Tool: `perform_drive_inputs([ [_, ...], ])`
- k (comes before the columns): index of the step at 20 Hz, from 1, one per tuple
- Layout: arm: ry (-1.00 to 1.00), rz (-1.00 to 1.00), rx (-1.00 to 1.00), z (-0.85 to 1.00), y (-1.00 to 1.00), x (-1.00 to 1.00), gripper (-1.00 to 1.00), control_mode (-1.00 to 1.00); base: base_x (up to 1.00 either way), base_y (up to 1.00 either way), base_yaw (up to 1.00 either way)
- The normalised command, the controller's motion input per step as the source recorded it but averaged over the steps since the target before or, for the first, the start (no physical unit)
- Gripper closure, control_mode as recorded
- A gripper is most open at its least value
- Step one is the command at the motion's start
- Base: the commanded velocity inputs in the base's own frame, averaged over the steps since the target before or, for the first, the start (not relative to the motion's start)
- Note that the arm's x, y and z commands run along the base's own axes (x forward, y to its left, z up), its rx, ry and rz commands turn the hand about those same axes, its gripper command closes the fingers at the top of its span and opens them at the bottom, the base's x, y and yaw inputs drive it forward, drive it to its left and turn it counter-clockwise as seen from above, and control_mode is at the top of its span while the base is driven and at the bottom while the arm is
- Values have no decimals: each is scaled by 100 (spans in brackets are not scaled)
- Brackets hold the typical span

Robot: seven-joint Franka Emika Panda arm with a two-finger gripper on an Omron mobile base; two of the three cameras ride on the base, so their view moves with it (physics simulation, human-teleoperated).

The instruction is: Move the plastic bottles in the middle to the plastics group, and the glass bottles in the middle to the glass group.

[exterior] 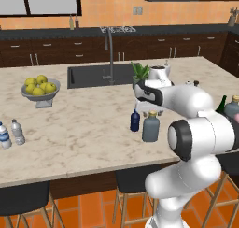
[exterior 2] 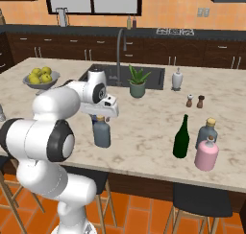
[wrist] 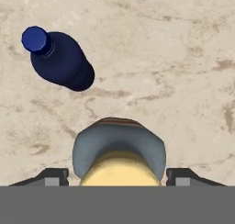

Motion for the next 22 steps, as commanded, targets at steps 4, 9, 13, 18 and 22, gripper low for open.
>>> perform_drive_inputs([
  [4, -1, 0, 0, -12, 1, 6, 100, -100, 0, 0, 0],
  [9, 0, 2, 0, 21, -56, -38, 100, -100, 0, 0, 0],
  [13, -14, 0, 0, 36, -88, -54, 100, -100, 0, 0, 0],
  [18, -15, 0, 0, 15, -95, -26, 100, -100, 0, 0, 0],
  [22, -2, 0, 0, 0, -90, -3, 100, -100, 0, 0, 0],
])
